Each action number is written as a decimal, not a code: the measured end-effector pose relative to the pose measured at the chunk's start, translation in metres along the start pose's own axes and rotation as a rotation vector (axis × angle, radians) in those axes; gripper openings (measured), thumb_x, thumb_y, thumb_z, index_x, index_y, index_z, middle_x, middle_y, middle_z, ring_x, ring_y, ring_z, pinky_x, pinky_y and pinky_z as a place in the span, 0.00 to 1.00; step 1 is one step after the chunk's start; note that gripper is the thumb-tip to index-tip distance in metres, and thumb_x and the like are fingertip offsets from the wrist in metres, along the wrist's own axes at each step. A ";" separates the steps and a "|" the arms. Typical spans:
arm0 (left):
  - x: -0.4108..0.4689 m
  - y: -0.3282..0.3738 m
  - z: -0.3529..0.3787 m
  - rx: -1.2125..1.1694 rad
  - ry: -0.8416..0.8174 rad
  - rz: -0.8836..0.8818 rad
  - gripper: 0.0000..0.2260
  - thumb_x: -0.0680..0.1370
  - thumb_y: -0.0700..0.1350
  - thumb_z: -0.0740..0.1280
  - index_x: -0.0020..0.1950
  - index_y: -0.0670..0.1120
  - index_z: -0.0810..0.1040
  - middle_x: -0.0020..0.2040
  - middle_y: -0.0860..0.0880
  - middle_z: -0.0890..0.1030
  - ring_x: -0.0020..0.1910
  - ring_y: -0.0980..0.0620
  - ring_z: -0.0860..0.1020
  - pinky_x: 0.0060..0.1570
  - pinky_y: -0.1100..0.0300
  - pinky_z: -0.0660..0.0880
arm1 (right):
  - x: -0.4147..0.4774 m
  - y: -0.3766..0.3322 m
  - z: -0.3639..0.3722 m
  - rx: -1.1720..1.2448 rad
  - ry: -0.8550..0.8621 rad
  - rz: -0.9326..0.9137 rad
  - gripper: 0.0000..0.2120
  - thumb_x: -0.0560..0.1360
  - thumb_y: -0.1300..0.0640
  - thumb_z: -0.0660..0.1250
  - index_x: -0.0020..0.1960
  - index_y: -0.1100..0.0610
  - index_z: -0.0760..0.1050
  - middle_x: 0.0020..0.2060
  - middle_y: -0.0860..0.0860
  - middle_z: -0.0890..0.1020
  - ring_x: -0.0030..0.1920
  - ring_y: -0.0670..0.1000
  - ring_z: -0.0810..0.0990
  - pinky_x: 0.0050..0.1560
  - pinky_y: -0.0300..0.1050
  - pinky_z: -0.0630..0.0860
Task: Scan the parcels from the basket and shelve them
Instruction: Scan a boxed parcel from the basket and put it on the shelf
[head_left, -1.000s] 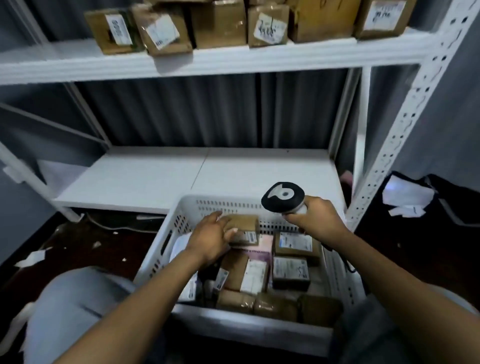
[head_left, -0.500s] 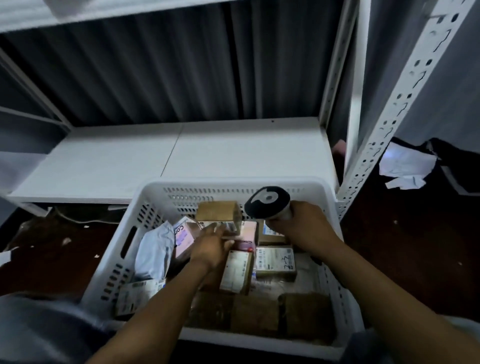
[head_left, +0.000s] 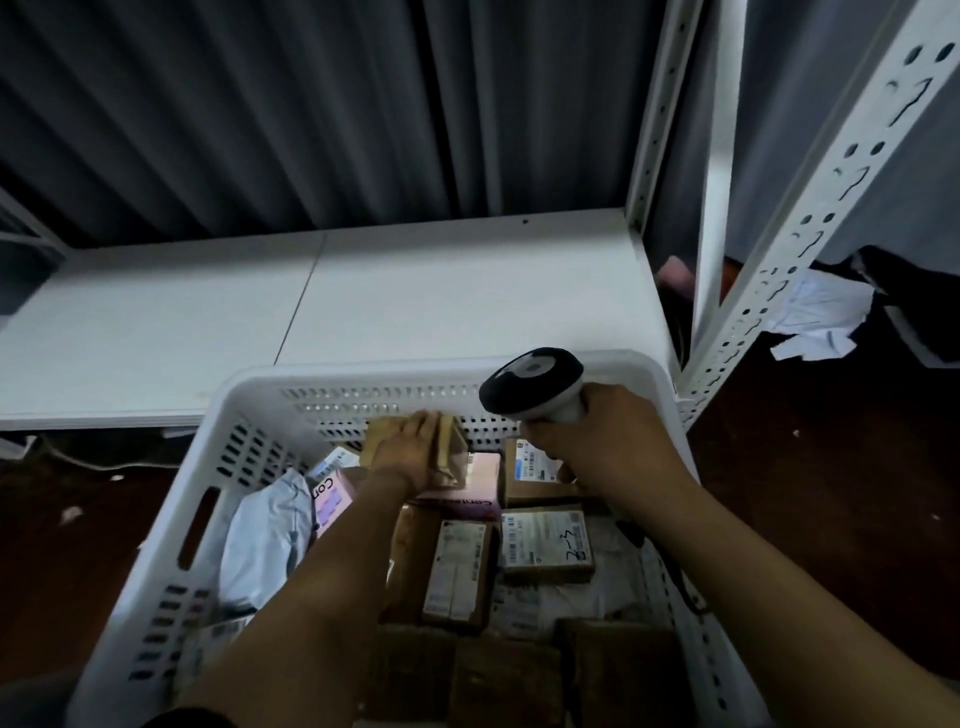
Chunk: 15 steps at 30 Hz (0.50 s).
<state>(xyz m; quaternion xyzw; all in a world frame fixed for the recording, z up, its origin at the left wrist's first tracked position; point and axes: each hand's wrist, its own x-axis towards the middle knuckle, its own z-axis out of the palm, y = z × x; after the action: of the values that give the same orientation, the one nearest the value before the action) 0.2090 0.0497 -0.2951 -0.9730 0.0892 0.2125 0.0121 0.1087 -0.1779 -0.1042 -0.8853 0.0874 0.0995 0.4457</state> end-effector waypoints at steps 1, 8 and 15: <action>0.001 -0.001 0.000 0.065 0.021 0.016 0.44 0.73 0.59 0.69 0.79 0.46 0.48 0.79 0.45 0.53 0.75 0.43 0.57 0.73 0.54 0.53 | 0.001 -0.001 0.001 0.004 0.001 0.001 0.13 0.73 0.52 0.70 0.44 0.63 0.79 0.38 0.59 0.84 0.40 0.58 0.83 0.47 0.58 0.80; -0.017 -0.006 -0.009 -0.060 0.246 0.052 0.39 0.64 0.59 0.72 0.72 0.50 0.64 0.68 0.48 0.68 0.66 0.45 0.63 0.61 0.51 0.59 | -0.002 -0.009 0.007 -0.012 -0.016 -0.012 0.13 0.72 0.51 0.71 0.47 0.62 0.80 0.40 0.57 0.84 0.42 0.57 0.83 0.48 0.56 0.80; -0.084 -0.001 -0.054 -1.034 0.486 -0.162 0.33 0.68 0.53 0.76 0.69 0.50 0.68 0.61 0.48 0.70 0.57 0.52 0.74 0.59 0.58 0.72 | -0.004 -0.014 0.003 0.092 0.002 0.005 0.11 0.73 0.52 0.71 0.45 0.61 0.79 0.36 0.57 0.84 0.39 0.58 0.84 0.48 0.59 0.81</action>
<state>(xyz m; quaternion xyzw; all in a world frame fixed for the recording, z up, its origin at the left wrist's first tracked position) 0.1564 0.0614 -0.2114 -0.8771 -0.1007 -0.0028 -0.4697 0.1083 -0.1667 -0.0939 -0.8639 0.0945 0.0956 0.4855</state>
